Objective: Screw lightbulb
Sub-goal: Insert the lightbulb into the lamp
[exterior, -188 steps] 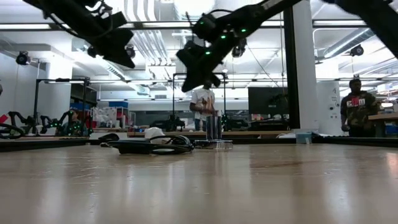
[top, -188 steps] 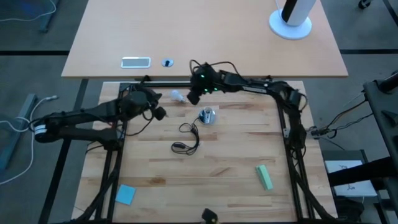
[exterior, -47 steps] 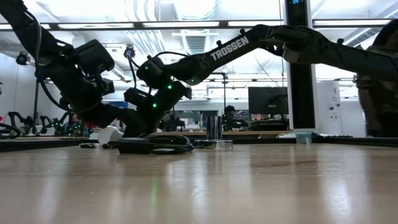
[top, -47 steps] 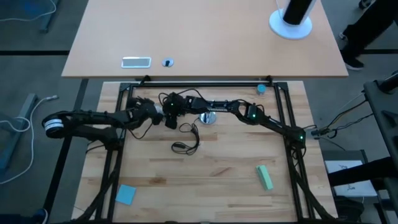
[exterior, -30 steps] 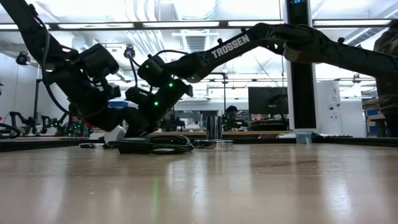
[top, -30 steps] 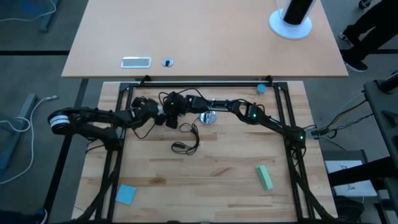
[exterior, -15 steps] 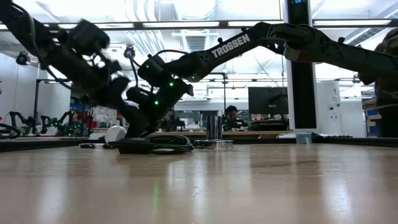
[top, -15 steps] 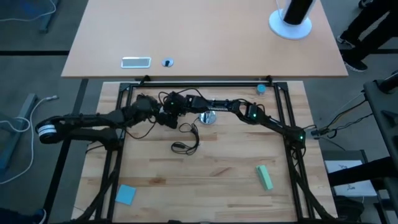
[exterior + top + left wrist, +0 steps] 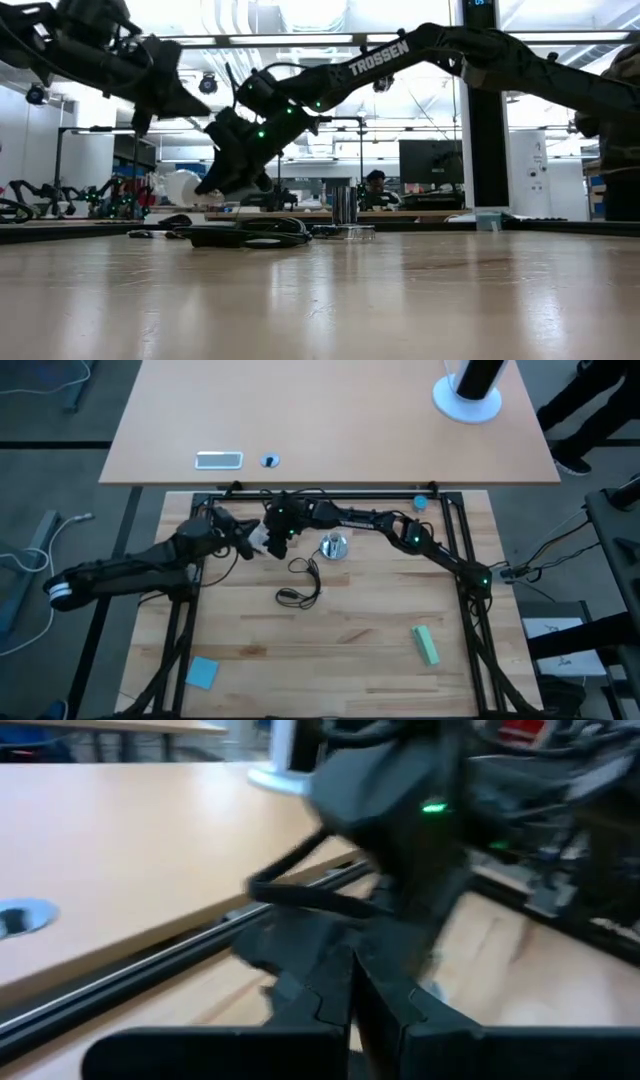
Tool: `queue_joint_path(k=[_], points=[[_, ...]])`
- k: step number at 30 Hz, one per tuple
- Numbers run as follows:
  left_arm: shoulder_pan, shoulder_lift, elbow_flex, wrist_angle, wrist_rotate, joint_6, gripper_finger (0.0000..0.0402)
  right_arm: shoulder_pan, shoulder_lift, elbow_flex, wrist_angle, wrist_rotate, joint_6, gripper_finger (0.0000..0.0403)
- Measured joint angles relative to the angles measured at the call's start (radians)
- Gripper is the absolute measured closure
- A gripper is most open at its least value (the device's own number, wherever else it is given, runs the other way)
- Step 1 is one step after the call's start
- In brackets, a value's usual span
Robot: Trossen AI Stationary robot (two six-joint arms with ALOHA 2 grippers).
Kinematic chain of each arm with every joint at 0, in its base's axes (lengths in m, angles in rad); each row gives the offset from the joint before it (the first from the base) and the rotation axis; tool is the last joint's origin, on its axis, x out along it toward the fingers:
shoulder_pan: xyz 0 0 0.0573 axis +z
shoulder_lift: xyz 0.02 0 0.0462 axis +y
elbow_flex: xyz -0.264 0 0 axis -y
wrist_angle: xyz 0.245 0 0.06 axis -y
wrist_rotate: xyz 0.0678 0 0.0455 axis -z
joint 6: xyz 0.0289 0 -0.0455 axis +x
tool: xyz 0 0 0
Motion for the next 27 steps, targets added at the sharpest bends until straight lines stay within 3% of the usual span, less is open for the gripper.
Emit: queue_joint_path(k=[7,12,22,27], points=[[-0.061,-0.018,0.000,0.022,0.008,-0.016,0.0399,0.007,-0.040,0.001,-0.004,-0.007,-0.030,0.0272],[-0.110,-0.015,0.000,0.136,0.052,-0.025,0.0401,0.003,-0.097,0.001,-0.034,-0.006,-0.084,0.0273],[-0.188,-0.036,0.000,0.334,0.113,-0.024,0.0399,-0.044,-0.338,-0.002,-0.141,-0.001,-0.217,0.0273],[-0.207,-0.041,0.000,0.487,0.247,-0.022,0.0396,-0.094,-0.438,-0.021,-0.211,0.050,-0.254,0.0273]])
